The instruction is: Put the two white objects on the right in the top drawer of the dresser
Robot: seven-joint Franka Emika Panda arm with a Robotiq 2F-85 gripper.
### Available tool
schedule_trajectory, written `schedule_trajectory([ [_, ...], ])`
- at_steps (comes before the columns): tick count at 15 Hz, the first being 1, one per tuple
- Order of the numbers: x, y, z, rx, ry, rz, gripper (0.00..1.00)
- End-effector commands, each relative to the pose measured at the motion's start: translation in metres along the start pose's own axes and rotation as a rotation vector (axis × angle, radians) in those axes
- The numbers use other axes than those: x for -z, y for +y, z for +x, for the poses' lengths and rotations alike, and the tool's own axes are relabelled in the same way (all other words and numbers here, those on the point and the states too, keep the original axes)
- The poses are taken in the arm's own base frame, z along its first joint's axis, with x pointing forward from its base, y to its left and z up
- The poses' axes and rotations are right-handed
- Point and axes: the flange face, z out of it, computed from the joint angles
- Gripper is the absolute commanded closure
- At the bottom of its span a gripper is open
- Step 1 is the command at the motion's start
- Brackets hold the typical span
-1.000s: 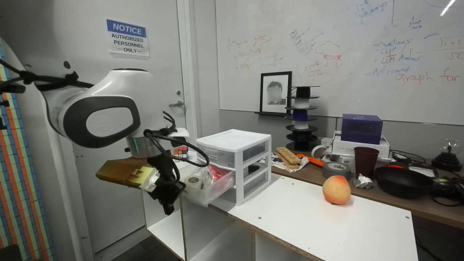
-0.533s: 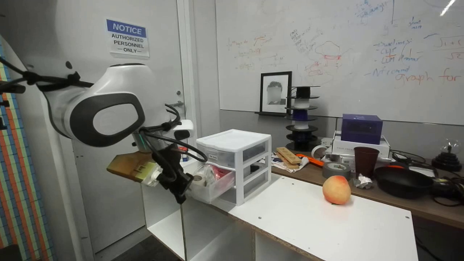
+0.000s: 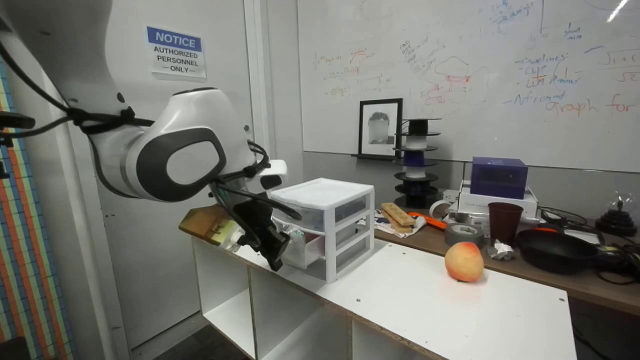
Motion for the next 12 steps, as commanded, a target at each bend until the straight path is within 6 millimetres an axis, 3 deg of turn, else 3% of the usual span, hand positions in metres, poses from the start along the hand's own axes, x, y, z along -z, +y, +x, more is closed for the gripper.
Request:
schedule_trajectory([
  [1, -0.012, -0.010, 0.021, -0.030, 0.066, -0.003, 1.00],
  [6, -0.024, -0.024, 0.037, -0.056, 0.117, -0.004, 1.00],
  [12, -0.026, -0.025, 0.049, -0.093, 0.168, -0.023, 1.00],
])
